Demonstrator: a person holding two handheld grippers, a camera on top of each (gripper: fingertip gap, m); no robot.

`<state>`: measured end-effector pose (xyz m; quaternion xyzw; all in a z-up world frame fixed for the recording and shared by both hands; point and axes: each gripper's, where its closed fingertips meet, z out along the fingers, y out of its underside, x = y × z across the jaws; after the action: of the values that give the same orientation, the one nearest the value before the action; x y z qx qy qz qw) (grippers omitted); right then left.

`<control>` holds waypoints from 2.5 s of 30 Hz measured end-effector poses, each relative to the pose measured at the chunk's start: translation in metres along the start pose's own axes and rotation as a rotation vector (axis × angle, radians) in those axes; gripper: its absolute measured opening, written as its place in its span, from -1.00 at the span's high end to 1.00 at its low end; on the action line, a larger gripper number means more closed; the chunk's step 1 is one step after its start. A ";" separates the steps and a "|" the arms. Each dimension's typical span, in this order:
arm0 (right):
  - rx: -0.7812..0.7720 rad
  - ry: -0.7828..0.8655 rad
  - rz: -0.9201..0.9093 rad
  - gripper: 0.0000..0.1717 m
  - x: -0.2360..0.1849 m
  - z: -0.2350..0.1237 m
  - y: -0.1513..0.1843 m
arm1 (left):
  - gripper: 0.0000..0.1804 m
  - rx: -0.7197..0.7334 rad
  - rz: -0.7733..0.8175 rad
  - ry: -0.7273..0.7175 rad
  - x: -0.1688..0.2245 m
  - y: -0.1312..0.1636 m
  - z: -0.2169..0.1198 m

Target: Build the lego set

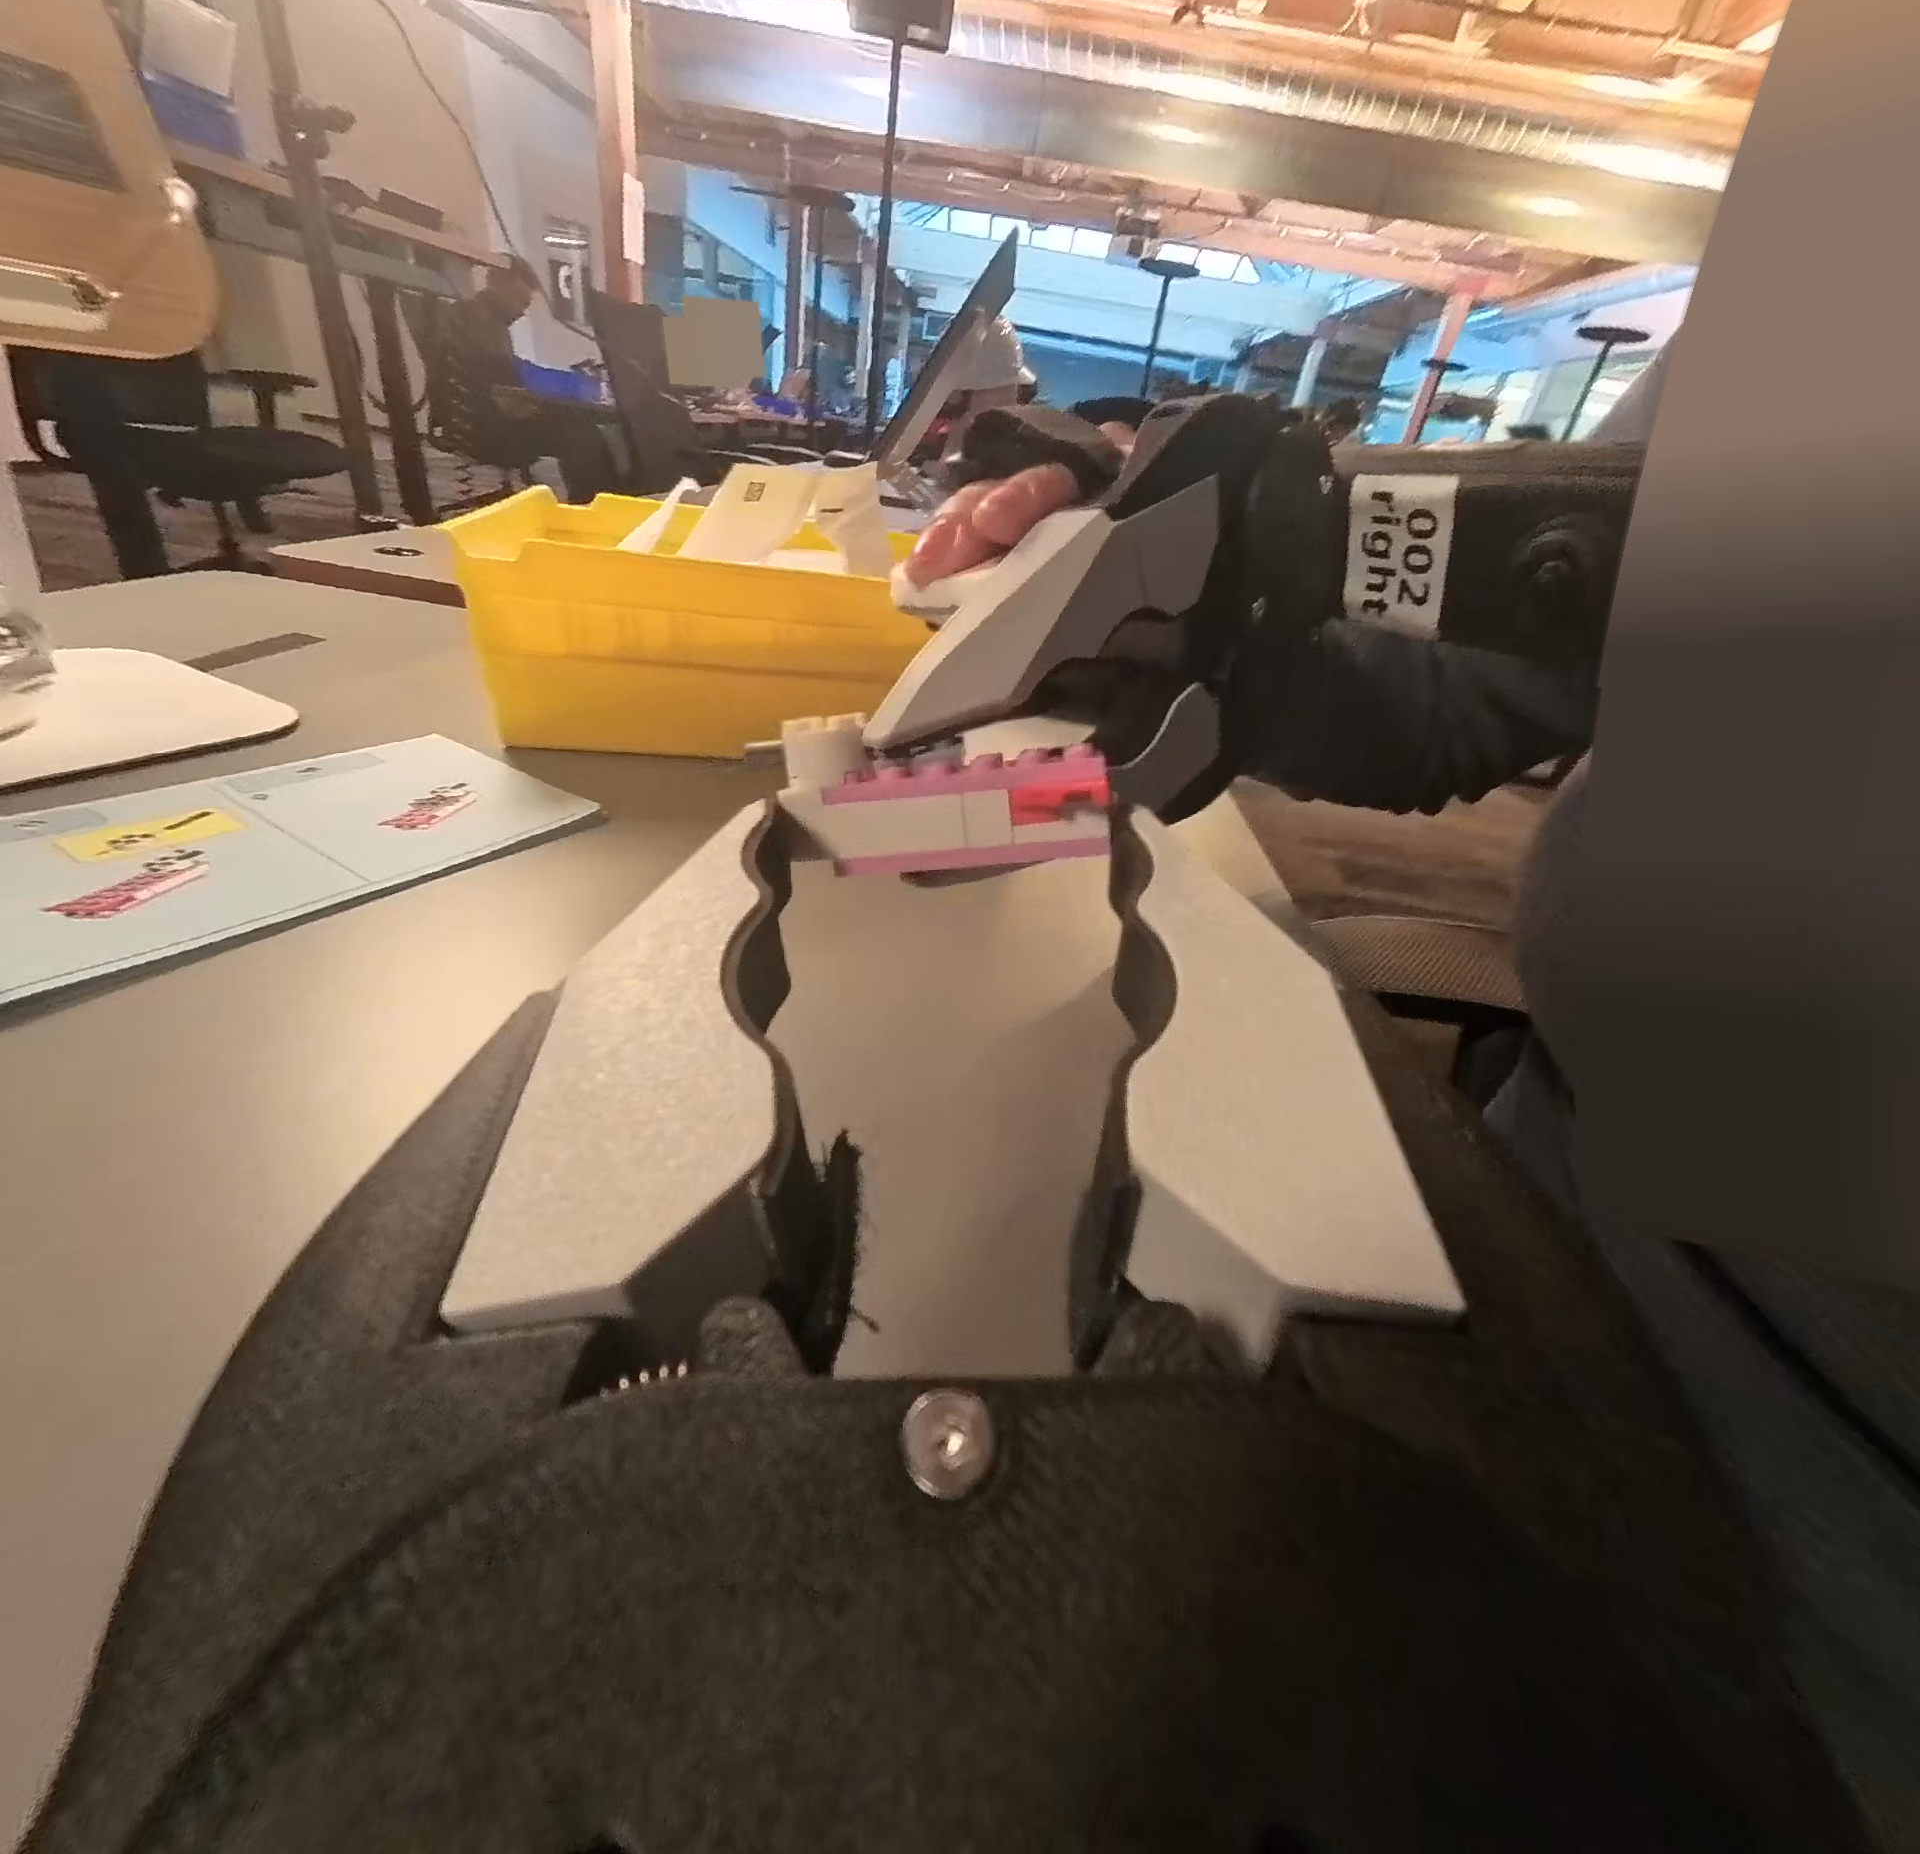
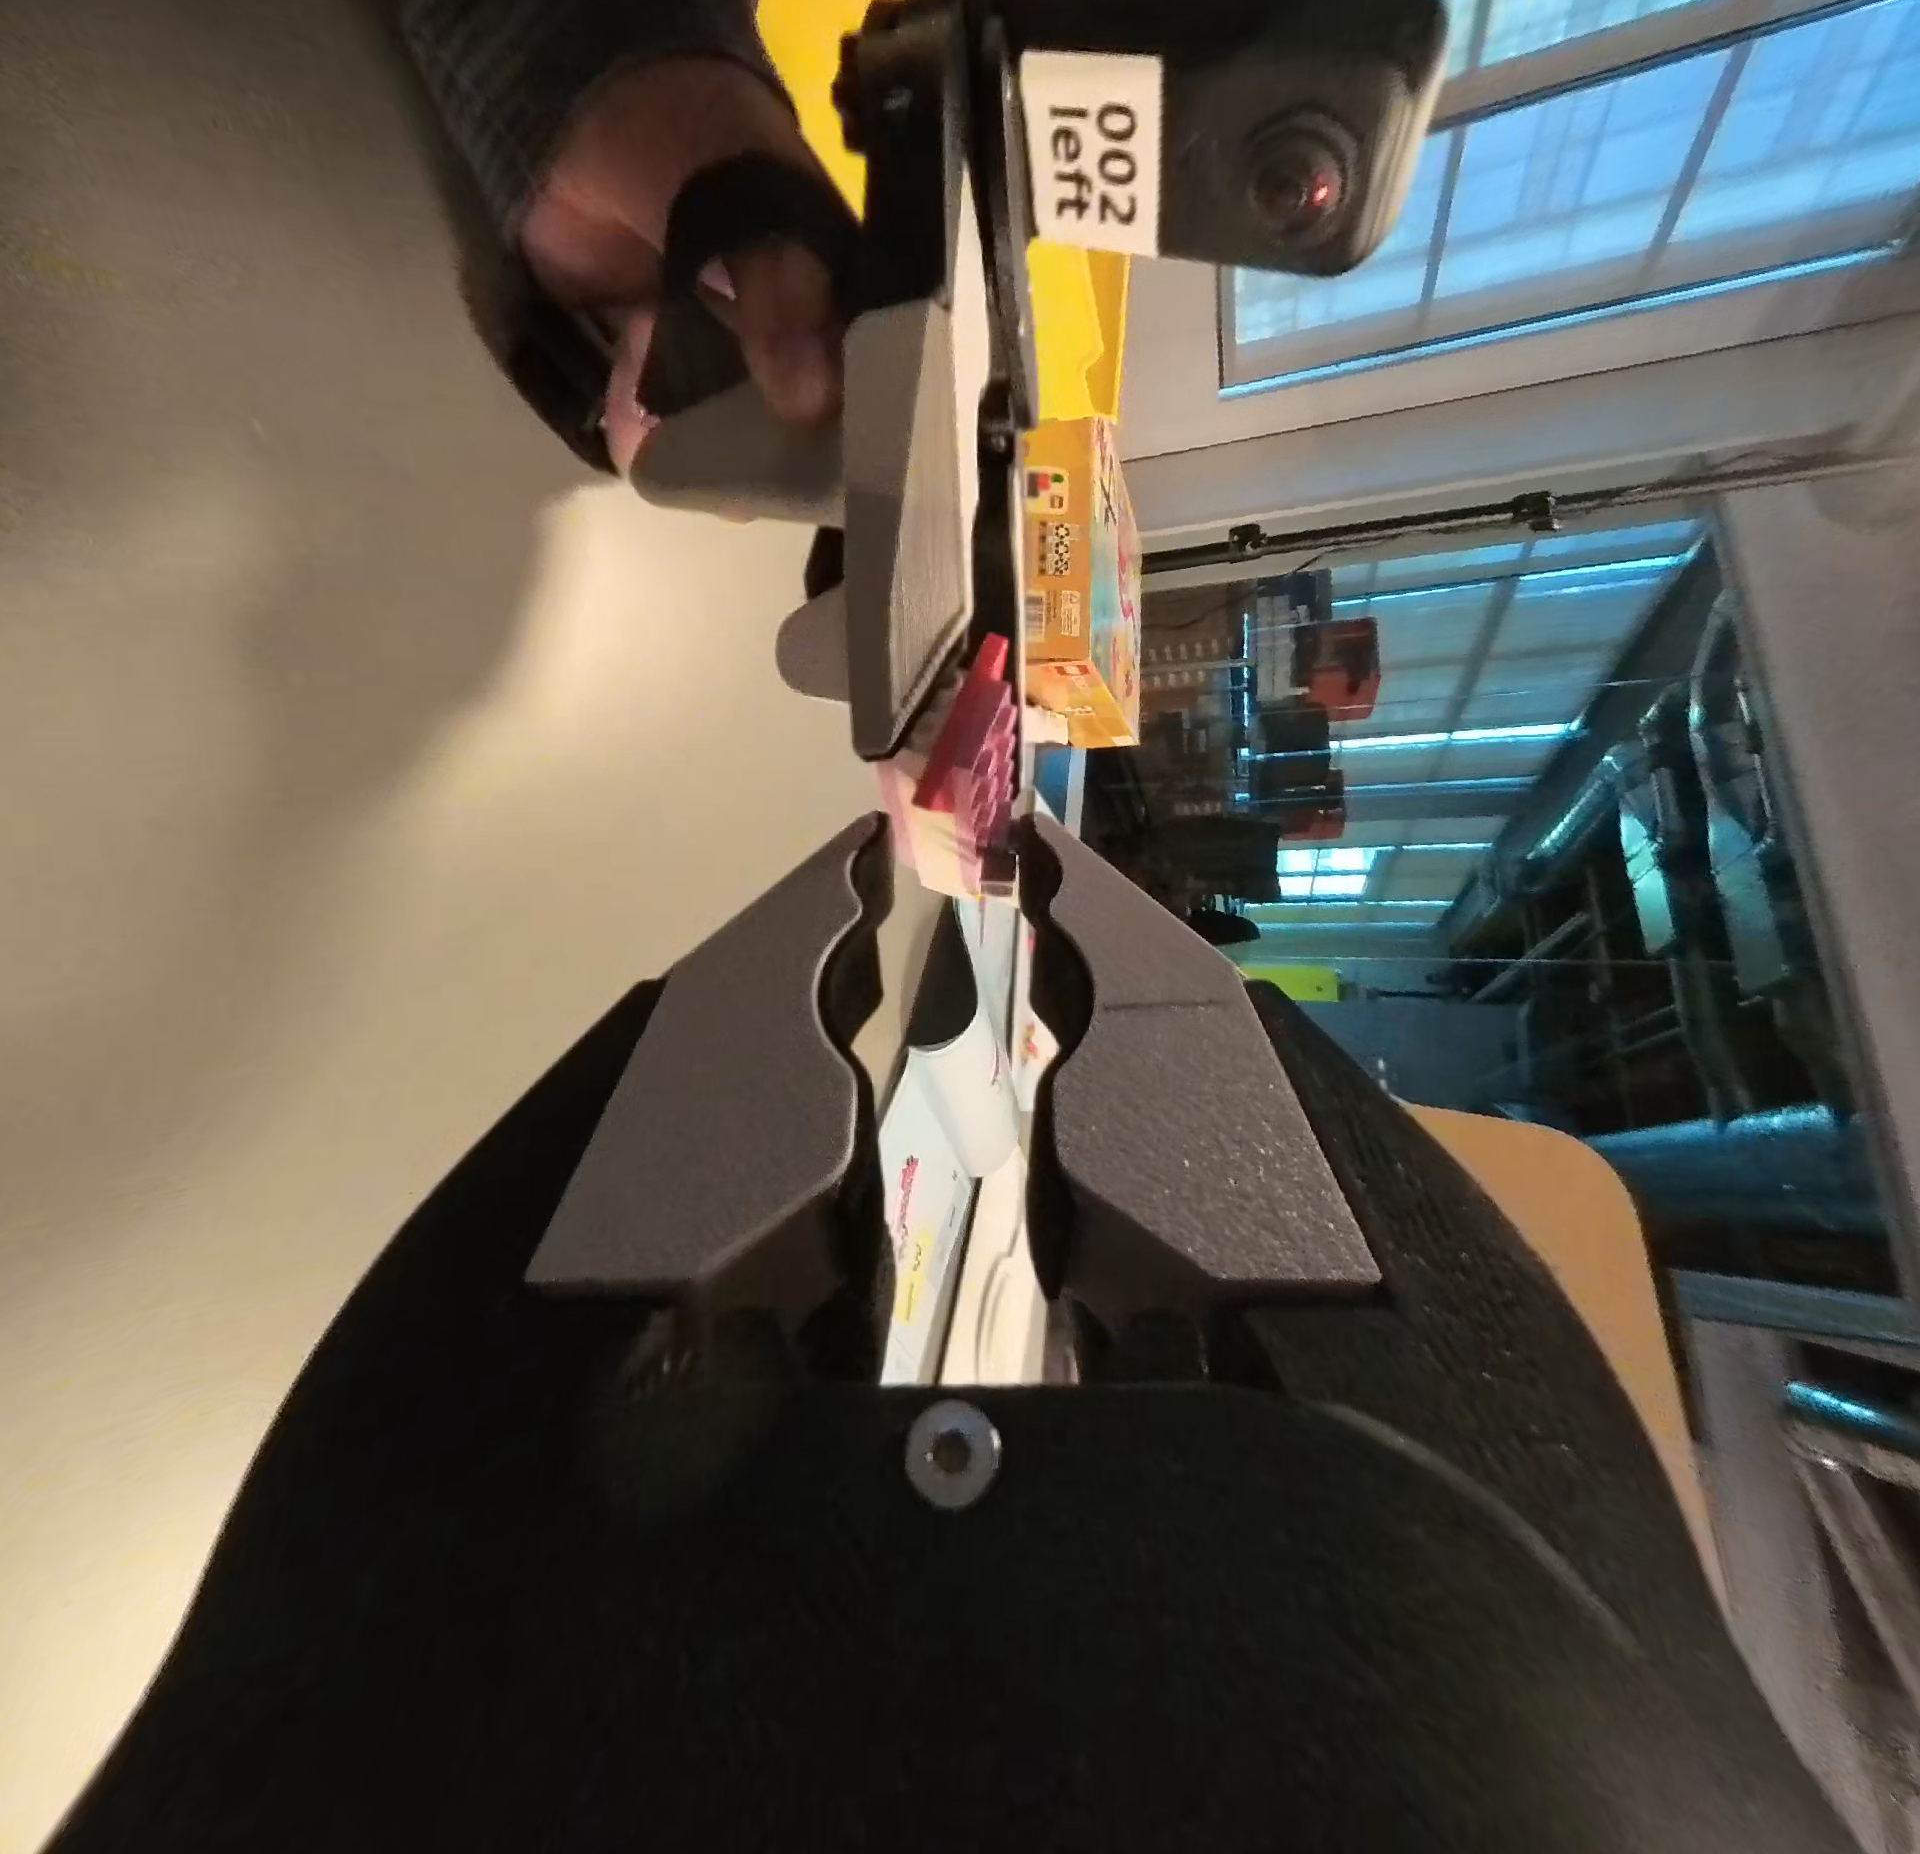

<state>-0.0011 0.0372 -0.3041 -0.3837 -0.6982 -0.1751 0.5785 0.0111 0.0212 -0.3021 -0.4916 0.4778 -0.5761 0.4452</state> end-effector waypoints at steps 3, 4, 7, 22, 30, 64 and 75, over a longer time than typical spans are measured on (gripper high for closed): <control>0.021 0.015 0.034 0.74 0.002 -0.002 -0.002 | 0.32 0.024 -0.037 0.033 0.003 -0.003 -0.001; 0.027 0.021 0.050 0.75 0.003 -0.003 -0.003 | 0.32 0.036 -0.049 0.042 0.003 -0.004 -0.001; 0.029 0.041 0.078 0.75 0.005 -0.003 -0.004 | 0.32 0.072 -0.087 0.061 0.005 -0.008 -0.002; -0.046 0.123 0.086 0.75 0.015 0.000 -0.002 | 0.32 0.150 -0.115 0.036 0.001 -0.017 -0.007; -0.004 0.007 0.058 0.75 0.004 -0.004 0.000 | 0.17 -0.022 0.291 -0.177 -0.005 -0.008 -0.012; 0.186 -0.247 0.257 0.76 -0.030 -0.026 -0.028 | 0.65 -0.342 0.916 -0.349 0.005 0.033 0.011; 0.085 -0.302 0.106 0.78 -0.039 -0.022 -0.024 | 0.66 -0.400 0.912 -0.343 0.001 0.044 0.013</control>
<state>-0.0027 -0.0068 -0.3304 -0.4170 -0.7627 -0.0552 0.4913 0.0262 0.0119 -0.3443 -0.3964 0.6642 -0.1325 0.6198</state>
